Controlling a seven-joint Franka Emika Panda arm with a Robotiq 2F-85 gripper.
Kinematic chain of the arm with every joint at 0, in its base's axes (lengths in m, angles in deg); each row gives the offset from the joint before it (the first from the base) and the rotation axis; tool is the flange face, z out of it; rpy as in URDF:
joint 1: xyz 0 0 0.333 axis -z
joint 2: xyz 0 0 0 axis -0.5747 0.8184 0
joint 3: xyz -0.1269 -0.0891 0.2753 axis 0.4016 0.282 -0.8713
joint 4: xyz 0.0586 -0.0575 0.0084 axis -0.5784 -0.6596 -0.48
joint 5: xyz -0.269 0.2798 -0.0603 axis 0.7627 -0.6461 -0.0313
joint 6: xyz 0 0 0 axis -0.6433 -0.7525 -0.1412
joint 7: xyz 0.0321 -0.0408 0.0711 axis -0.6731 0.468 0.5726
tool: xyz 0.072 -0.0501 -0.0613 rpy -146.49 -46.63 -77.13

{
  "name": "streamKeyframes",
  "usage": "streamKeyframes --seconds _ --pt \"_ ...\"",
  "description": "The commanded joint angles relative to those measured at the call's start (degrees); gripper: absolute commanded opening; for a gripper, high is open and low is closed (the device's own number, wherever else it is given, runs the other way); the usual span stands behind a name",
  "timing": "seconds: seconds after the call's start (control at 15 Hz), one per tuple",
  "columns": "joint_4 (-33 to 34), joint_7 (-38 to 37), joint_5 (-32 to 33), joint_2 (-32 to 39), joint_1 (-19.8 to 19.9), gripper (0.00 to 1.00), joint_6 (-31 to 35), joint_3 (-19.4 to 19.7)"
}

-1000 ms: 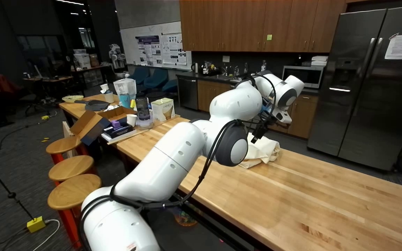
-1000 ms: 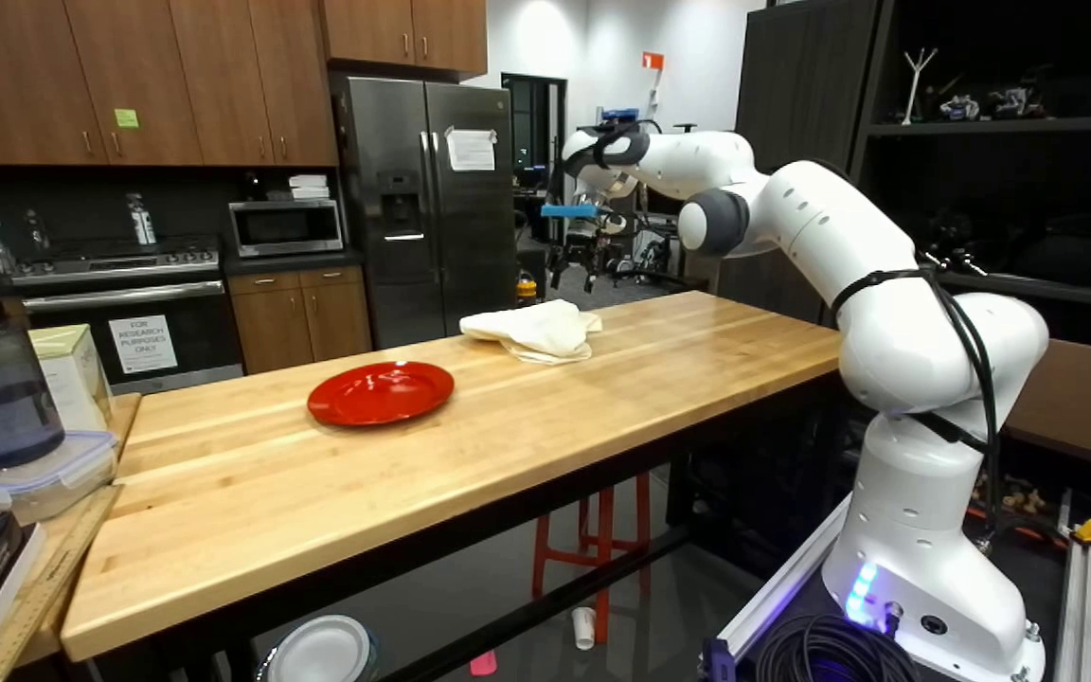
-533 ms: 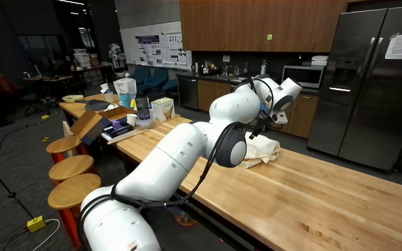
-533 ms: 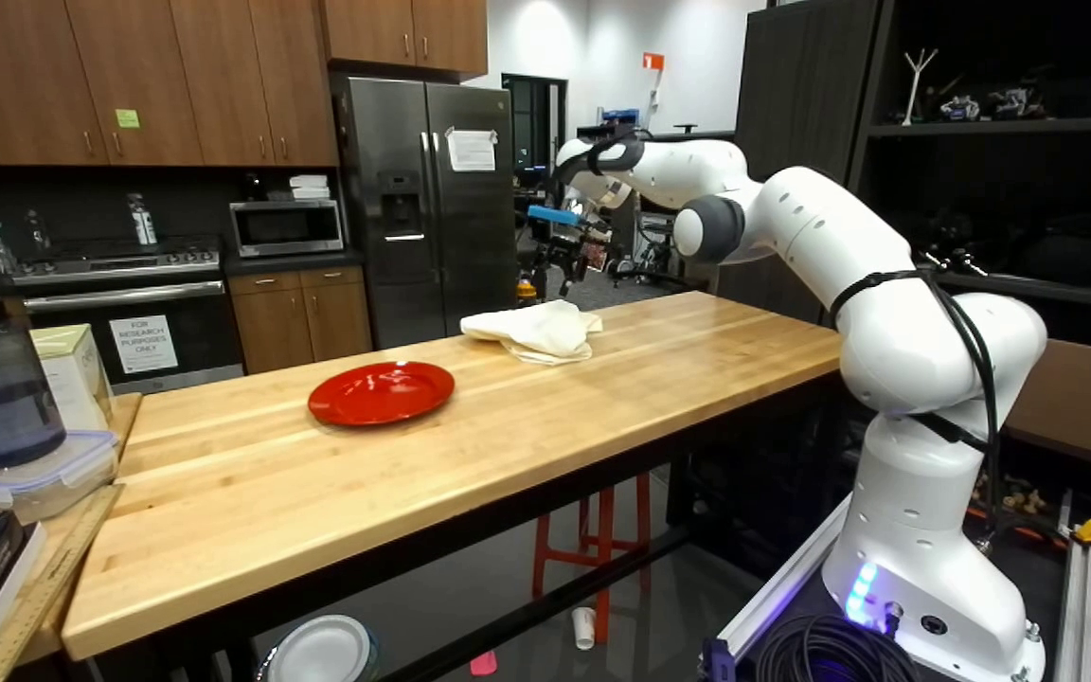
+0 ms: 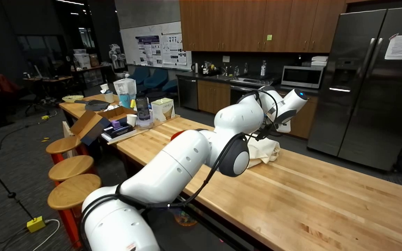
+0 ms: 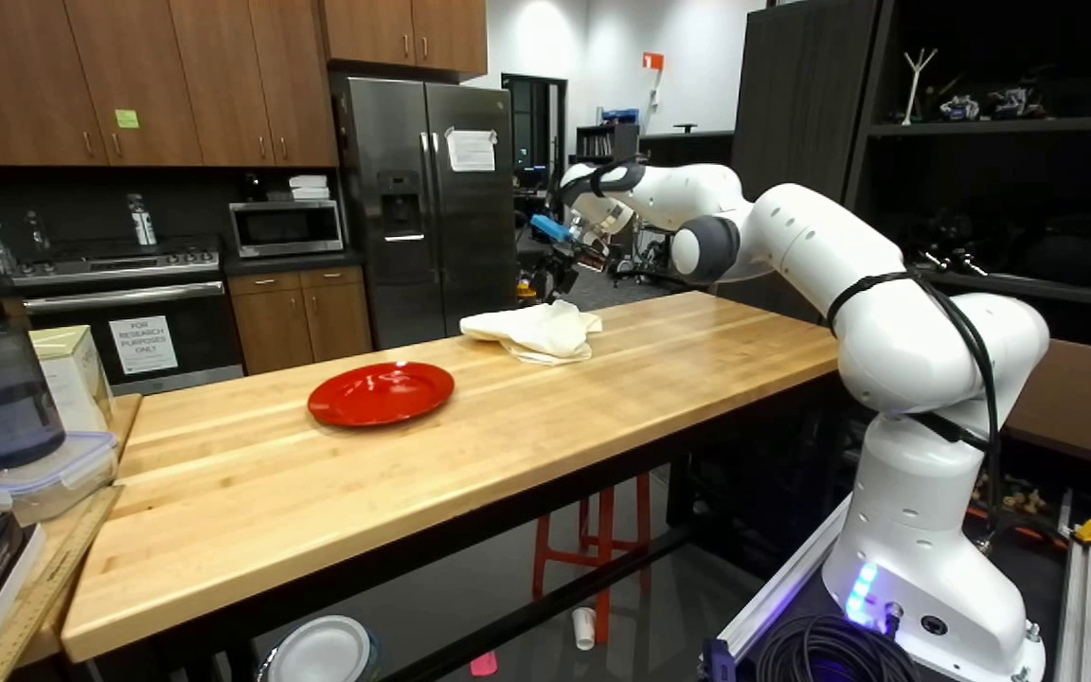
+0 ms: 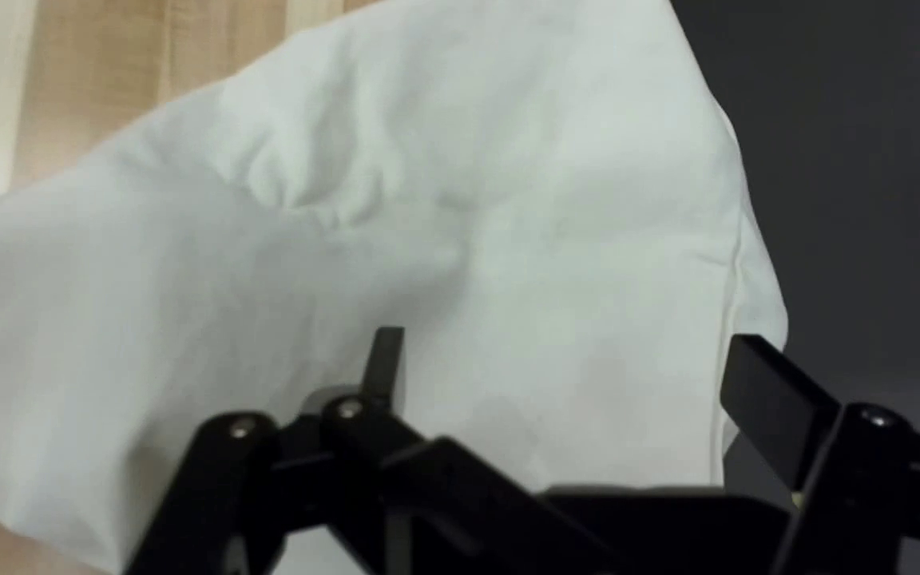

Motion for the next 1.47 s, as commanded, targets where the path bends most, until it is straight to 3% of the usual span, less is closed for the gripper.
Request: streamKeyframes --seconds 0.0,0.2,0.27,0.33,0.4,0.47,0.53,0.73,0.8,0.87,0.93,1.4 --pt "4.02 -5.71 -0.65 2.97 1.13 1.00 3.73 0.31" --pt "4.64 -10.43 -0.28 4.18 1.71 1.00 6.96 1.01" --pt "6.22 -13.23 2.39 5.28 2.98 1.00 7.54 -1.67" --pt "4.74 -14.44 0.16 4.79 2.39 1.00 8.42 0.75" --pt "6.65 -17.58 2.84 6.01 3.86 1.00 8.21 -2.18" --pt "4.94 -18.63 0.45 5.36 3.30 1.00 8.71 0.29" --pt "6.97 -21.19 3.17 6.62 4.85 1.00 8.11 -2.61" --pt "5.25 -24.35 1.23 6.34 5.10 1.00 8.30 -1.20" --pt "7.76 -26.42 3.77 7.73 6.25 1.00 7.58 -3.51" --pt "5.30 -26.57 1.64 6.50 5.69 1.00 8.15 -1.30" --pt "8.03 -28.72 4.18 8.21 6.53 1.00 7.53 -3.76" --pt "9.86 -35.74 7.01 9.74 7.52 1.00 4.51 -6.33"
